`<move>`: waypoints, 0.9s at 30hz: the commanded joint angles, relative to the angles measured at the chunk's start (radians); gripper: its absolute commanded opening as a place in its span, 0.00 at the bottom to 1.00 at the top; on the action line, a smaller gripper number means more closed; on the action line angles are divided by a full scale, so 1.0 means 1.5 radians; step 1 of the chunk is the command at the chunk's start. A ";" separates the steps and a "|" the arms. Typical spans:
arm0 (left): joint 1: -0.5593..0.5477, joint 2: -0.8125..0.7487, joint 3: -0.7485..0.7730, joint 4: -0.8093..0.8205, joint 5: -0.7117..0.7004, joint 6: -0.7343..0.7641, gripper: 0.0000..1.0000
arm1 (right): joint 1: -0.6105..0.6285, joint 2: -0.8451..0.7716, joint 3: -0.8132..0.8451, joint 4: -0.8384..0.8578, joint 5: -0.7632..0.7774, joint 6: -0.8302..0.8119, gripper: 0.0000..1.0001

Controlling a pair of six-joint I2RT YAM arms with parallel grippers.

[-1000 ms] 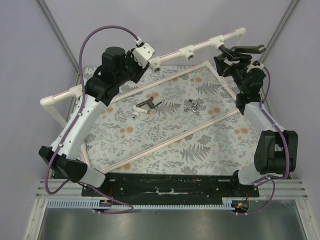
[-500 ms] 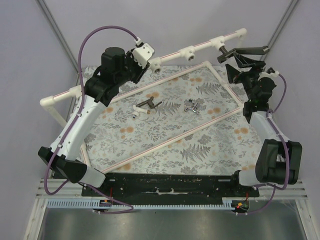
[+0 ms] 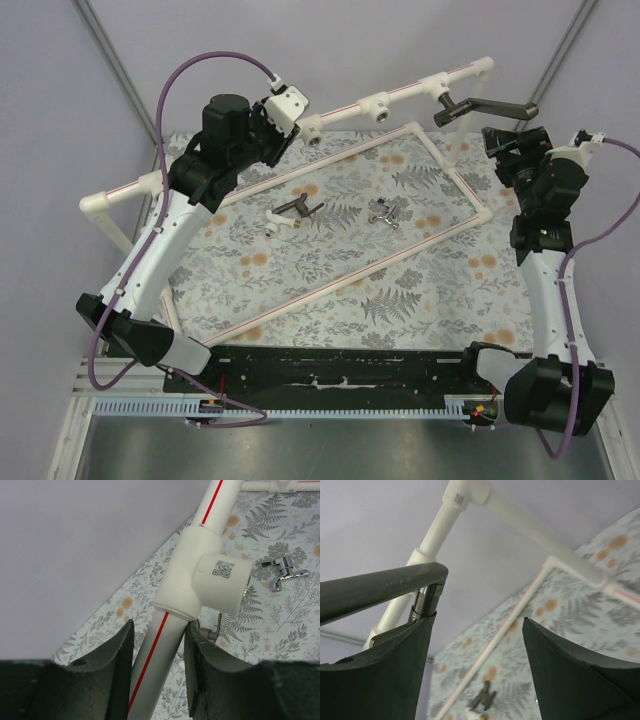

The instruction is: Install the water faucets

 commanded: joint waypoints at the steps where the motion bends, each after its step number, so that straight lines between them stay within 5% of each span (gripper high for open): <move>1: 0.015 -0.018 -0.001 0.014 -0.076 -0.115 0.02 | 0.016 -0.070 0.114 -0.281 0.236 -0.368 0.79; 11: 0.015 -0.019 -0.001 0.011 -0.072 -0.118 0.02 | 0.058 -0.049 0.356 -0.426 0.383 -0.654 0.73; 20: 0.015 -0.022 -0.008 0.013 -0.068 -0.121 0.02 | 0.122 0.151 0.729 -0.633 0.158 -0.733 0.72; 27: 0.015 -0.026 -0.009 0.014 -0.064 -0.125 0.02 | 0.124 0.289 0.830 -0.694 0.103 -0.742 0.72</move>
